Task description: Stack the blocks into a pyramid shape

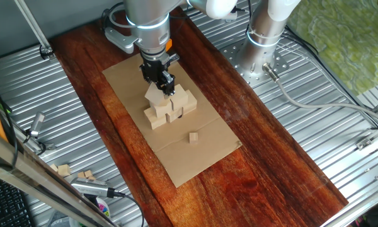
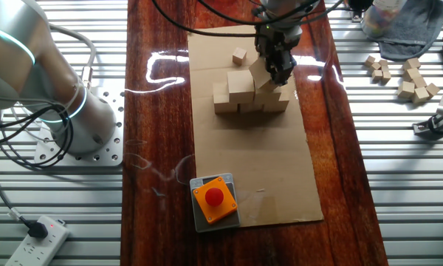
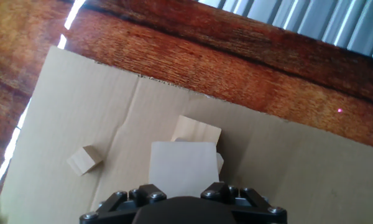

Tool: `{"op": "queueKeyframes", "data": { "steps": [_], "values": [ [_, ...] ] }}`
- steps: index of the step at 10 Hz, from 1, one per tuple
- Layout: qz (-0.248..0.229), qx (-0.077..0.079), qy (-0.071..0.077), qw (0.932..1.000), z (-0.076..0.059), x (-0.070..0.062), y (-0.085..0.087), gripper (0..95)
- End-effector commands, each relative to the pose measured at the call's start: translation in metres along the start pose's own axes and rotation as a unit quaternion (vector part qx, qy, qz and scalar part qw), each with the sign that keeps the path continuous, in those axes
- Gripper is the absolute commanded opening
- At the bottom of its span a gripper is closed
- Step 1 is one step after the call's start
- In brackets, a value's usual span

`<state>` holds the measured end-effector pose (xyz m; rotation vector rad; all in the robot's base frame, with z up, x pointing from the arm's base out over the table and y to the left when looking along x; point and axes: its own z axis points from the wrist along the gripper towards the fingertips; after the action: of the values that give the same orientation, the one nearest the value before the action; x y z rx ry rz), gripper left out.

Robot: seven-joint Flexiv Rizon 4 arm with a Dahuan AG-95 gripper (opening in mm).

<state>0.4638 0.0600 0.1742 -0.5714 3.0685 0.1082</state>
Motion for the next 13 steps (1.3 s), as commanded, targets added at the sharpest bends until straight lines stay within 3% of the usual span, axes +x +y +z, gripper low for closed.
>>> {"op": "queueKeyframes", "data": {
  "steps": [1,10,11,13],
  "values": [
    [0.007,-0.002,0.000,1.0000,-0.0001,0.0002,0.0002,0.0],
    [0.003,0.000,0.001,1.0000,0.0000,0.0002,0.0003,0.0],
    [0.002,0.000,0.001,1.0000,0.0000,0.0002,0.0003,19.0],
    [0.002,0.000,0.002,1.0000,0.0000,0.0002,0.0003,19.0]
  ]
}}
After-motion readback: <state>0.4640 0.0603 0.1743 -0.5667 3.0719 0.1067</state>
